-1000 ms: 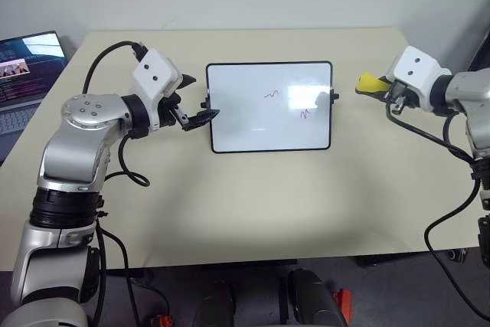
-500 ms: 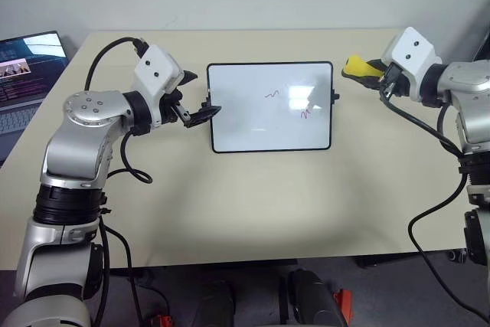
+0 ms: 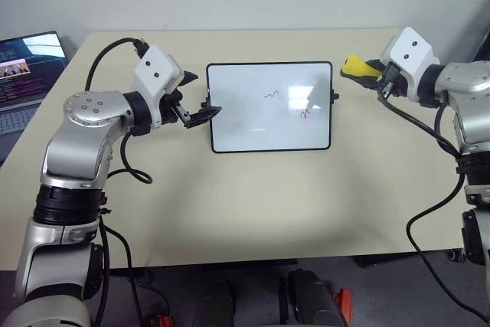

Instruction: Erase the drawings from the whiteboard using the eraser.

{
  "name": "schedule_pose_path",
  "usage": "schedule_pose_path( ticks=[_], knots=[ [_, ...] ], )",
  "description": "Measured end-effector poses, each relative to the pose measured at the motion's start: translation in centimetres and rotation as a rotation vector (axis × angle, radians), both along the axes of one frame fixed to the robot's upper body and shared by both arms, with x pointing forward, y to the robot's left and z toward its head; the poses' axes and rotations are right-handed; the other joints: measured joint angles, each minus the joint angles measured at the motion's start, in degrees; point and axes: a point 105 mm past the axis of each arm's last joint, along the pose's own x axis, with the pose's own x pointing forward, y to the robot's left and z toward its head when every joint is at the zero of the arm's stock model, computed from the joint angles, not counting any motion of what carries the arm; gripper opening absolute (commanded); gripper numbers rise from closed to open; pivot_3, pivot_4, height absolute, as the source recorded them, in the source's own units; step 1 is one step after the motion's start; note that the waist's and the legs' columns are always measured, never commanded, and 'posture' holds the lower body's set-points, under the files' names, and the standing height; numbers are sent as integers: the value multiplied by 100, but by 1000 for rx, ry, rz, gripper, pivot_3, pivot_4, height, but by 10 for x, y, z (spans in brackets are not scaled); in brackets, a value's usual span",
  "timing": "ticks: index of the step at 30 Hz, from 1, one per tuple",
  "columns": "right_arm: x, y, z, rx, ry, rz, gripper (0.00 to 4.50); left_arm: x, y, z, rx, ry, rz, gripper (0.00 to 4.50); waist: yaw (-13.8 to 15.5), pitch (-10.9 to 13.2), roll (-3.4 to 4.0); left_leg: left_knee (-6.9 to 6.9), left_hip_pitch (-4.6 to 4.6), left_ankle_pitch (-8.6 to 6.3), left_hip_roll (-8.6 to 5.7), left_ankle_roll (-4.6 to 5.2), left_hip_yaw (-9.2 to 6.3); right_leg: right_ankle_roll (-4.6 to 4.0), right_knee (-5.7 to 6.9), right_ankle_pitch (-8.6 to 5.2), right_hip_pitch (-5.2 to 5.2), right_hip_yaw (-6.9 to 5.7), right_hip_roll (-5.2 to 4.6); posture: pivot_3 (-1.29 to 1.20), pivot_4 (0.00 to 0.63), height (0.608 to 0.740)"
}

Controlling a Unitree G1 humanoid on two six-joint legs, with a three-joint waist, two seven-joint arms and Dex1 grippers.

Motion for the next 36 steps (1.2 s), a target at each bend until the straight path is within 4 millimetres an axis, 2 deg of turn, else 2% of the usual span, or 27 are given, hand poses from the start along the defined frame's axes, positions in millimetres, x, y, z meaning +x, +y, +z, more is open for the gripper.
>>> schedule_pose_path(
  ticks=[4, 7, 8, 13, 15, 19, 21, 26, 29, 36],
  knots=[
    [-2, 3, 1, 5, 1, 20, 971, -2, -1, -3, 0, 11, -11, 4500, -6, 0, 0, 0, 1, 0, 0, 0, 0, 0, 1, 0, 0, 1, 0, 0, 150, 740],
    [-4, 18, 4, 19, -11, 68, 970, -2, 0, -7, 1, 24, -10, 4500, -19, -1, 0, 0, 3, 0, 1, 0, 0, 0, 2, 0, 1, 1, 0, 0, 150, 740],
    [-4, 27, 3, 29, -10, 96, 970, -3, 0, -8, 0, 28, -11, 4500, -31, -1, 0, 2, 5, 0, 1, 0, 2, 0, 5, 0, 1, 2, 0, 0, 150, 740],
    [0, 114, -28, -26, 30, 264, 970, -3, -1, -18, 6, 59, -13, 4500, -117, -1, 1, 9, 14, 3, 0, -1, -1, -1, 30, 0, 2, 4, 2, 0, 150, 740],
    [5, 131, -32, -48, 22, 263, 970, -3, -2, -22, 9, 70, -16, 4500, -113, -1, 1, 26, 7, 2, -3, -1, -4, -1, 37, 0, 0, 3, 2, 0, 150, 740],
    [24, 156, -26, -74, -44, 216, 970, -4, 1, -35, 27, 103, 0, 4500, -102, -2, 1, 49, 5, 1, -5, -1, -8, -1, 57, 0, 1, 2, 1, 0, 150, 740],
    [34, 159, -27, -101, -71, 174, 970, -4, 1, -41, 34, 121, -1, 4500, -76, -2, 0, 55, 7, 1, -5, -1, -12, -1, 66, 0, 1, 1, 2, 0, 150, 740],
    [54, 142, -40, -160, -78, 66, 970, -5, 3, -44, 37, 130, 8, 4500, -39, -2, 1, 63, 8, 1, -7, 0, -11, -1, 74, 0, 1, 3, 2, 0, 150, 740],
    [60, 138, -45, -199, -93, 28, 970, -6, 2, -44, 38, 129, 9, 4500, -51, -2, 1, 61, 9, 1, -5, 0, -11, -2, 76, 0, 0, 3, 3, 0, 150, 740],
    [64, 143, -49, -258, -152, 31, 970, -7, 0, -42, 38, 120, -1, 4500, -111, -2, 0, 63, 23, 1, -6, 0, -10, -2, 86, 0, 9, 5, 3, 0, 150, 740]
  ],
)
